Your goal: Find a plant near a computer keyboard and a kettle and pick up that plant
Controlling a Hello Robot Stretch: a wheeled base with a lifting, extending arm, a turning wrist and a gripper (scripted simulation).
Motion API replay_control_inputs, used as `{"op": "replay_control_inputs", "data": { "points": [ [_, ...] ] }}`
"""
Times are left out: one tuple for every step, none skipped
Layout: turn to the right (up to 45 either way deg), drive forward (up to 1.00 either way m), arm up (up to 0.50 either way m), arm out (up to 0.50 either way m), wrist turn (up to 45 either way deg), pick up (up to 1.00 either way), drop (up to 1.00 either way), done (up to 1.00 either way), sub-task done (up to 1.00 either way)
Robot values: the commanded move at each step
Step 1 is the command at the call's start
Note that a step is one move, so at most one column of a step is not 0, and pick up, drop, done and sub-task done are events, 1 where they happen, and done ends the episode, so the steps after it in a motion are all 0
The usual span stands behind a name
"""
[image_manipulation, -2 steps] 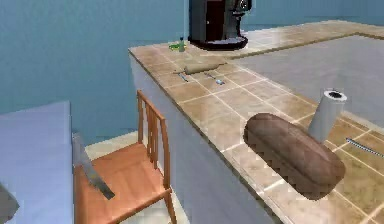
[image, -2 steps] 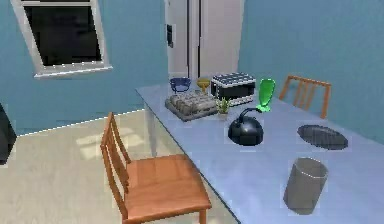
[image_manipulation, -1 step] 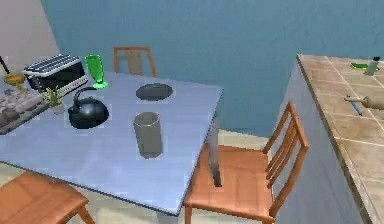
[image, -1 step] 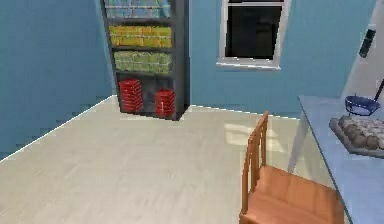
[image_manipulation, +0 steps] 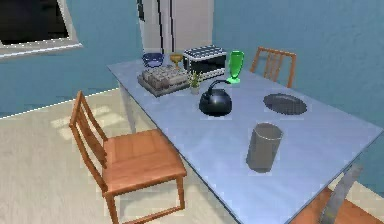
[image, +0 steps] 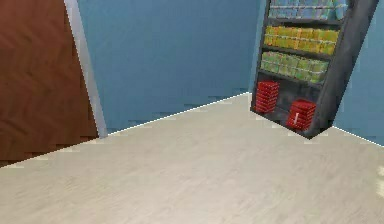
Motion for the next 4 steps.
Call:
{"op": "replay_control_inputs", "data": {
  "points": [
    [0.0, 0.40, 0.00, 0.00, 0.0, 0.00, 0.00, 0.00, 0.00],
    [45.0, 0.00, 0.00, 0.00, 0.0, 0.00, 0.00, 0.00, 0.00],
    [30.0, 0.00, 0.00, 0.00, 0.0, 0.00, 0.00, 0.00, 0.00],
    [3.0, 0.00, 0.00, 0.00, 0.0, 0.00, 0.00, 0.00, 0.00]
  ]
}}
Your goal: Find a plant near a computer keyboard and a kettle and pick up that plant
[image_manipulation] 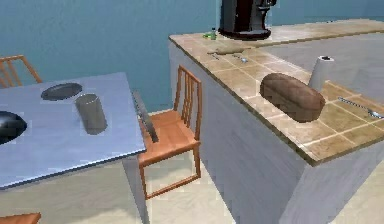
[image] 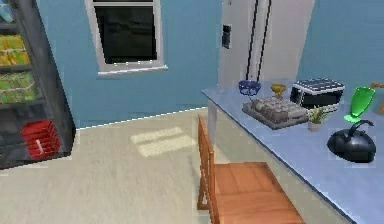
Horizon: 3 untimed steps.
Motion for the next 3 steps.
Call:
{"op": "replay_control_inputs", "data": {
  "points": [
    [0.0, 0.10, 0.00, 0.00, 0.0, 0.00, 0.00, 0.00, 0.00],
    [45.0, 0.00, 0.00, 0.00, 0.0, 0.00, 0.00, 0.00, 0.00],
    [24.0, 0.00, 0.00, 0.00, 0.0, 0.00, 0.00, 0.00, 0.00]
  ]
}}
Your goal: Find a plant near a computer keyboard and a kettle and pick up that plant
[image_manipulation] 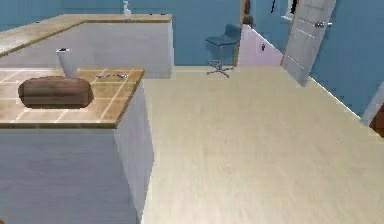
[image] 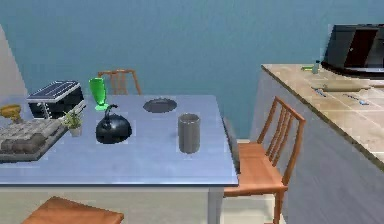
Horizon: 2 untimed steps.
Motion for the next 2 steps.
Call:
{"op": "replay_control_inputs", "data": {
  "points": [
    [0.0, 0.20, 0.00, 0.00, 0.0, 0.00, 0.00, 0.00, 0.00],
    [-45.0, 0.00, 0.00, 0.00, 0.0, 0.00, 0.00, 0.00, 0.00]
  ]
}}
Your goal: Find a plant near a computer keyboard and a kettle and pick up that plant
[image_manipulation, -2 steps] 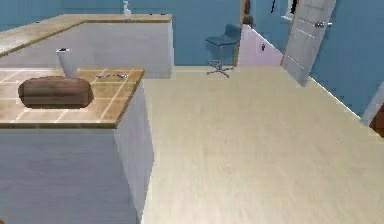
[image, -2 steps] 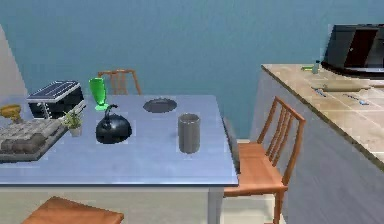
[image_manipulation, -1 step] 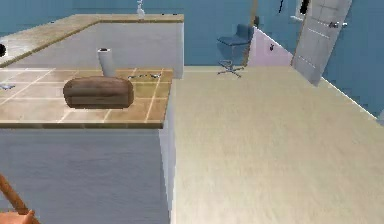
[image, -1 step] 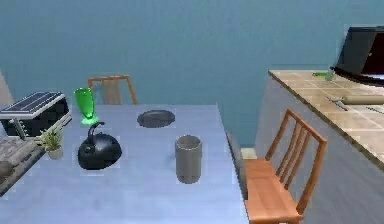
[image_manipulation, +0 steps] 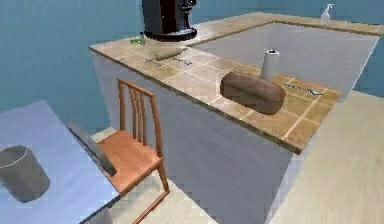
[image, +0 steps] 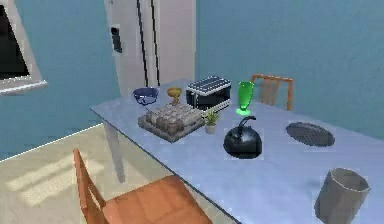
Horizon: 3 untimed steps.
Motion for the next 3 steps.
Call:
{"op": "replay_control_inputs", "data": {
  "points": [
    [-45.0, 0.00, 0.00, 0.00, 0.0, 0.00, 0.00, 0.00, 0.00],
    [-33.0, 0.00, 0.00, 0.00, 0.0, 0.00, 0.00, 0.00, 0.00],
    [18.0, 0.00, 0.00, 0.00, 0.0, 0.00, 0.00, 0.00, 0.00]
  ]
}}
